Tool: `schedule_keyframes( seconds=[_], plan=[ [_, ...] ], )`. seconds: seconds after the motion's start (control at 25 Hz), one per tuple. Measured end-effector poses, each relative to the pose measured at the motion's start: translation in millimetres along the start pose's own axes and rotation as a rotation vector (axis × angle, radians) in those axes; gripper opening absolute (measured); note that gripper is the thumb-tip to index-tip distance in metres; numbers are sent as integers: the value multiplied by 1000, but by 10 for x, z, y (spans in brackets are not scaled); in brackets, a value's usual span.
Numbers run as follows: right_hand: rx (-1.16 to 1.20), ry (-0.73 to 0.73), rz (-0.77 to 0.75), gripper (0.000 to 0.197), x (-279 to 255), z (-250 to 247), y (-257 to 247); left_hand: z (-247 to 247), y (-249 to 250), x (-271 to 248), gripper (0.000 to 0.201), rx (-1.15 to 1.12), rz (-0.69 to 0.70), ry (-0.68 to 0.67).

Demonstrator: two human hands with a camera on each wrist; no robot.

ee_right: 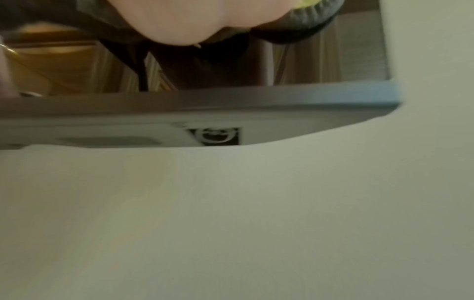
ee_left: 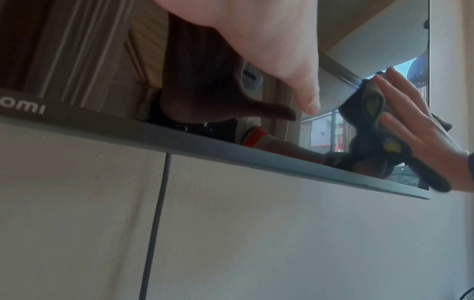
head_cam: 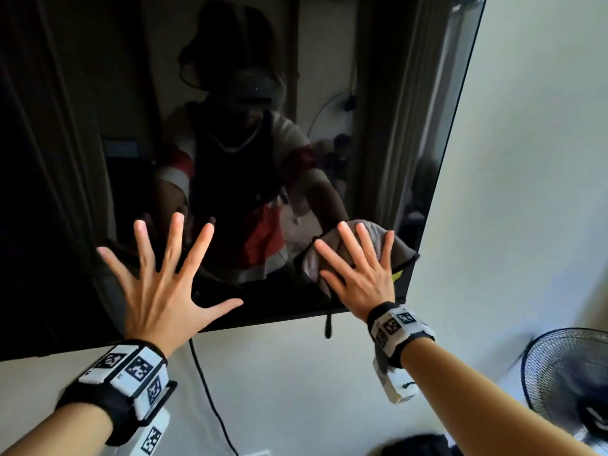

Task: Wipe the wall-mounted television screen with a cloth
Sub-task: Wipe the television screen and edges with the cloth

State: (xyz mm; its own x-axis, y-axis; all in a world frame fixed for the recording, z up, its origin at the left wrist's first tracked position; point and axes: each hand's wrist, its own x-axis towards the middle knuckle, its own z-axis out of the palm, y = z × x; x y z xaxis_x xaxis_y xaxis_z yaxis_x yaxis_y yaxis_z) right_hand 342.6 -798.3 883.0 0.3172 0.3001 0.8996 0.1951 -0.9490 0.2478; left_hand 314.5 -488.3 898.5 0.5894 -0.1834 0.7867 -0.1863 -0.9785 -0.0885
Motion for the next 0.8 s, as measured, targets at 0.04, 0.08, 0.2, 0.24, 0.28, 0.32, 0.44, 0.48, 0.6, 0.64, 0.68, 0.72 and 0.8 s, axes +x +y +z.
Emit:
schedule_keyframes(
  seconds=[0.04, 0.08, 0.2, 0.24, 0.28, 0.32, 0.44, 0.48, 0.6, 0.64, 0.68, 0.72, 0.8],
  plan=[
    [-8, 19, 40, 53, 38, -23, 124, 14, 19, -31, 117, 2, 15, 1],
    [5, 50, 106, 50, 137, -52, 199, 43, 37, -61, 115, 6, 27, 1],
    [89, 121, 242, 48, 384, -50, 116, 162, 62, -105, 112, 38, 32, 15],
    [94, 121, 211, 48, 351, -19, 50, 193, 64, -103, 113, 53, 32, 30],
    [84, 97, 151, 50, 250, 22, 13, 215, 61, -101, 113, 68, 33, 47],
    [69, 59, 89, 53, 123, 39, 23, 229, 58, -98, 113, 75, 36, 65],
    [38, 38, 62, 51, 31, 42, 181, 251, 52, -96, 113, 75, 42, 108],
    [54, 70, 129, 49, 127, 25, 172, 247, 54, -101, 114, 74, 43, 112],
    [157, 164, 326, 47, 449, -11, -17, 242, 57, -105, 115, 74, 32, 100],
    [180, 161, 324, 47, 467, -15, -94, 233, 61, -98, 115, 68, 27, 79],
    [192, 147, 290, 46, 434, -10, -155, 224, 62, -101, 116, 60, 19, 58],
    [196, 126, 239, 46, 365, 2, -171, 221, 79, -93, 117, 49, 14, 36],
    [216, 98, 138, 46, 220, 23, -167, 192, 76, -113, 119, 41, 10, 7]
  ],
)
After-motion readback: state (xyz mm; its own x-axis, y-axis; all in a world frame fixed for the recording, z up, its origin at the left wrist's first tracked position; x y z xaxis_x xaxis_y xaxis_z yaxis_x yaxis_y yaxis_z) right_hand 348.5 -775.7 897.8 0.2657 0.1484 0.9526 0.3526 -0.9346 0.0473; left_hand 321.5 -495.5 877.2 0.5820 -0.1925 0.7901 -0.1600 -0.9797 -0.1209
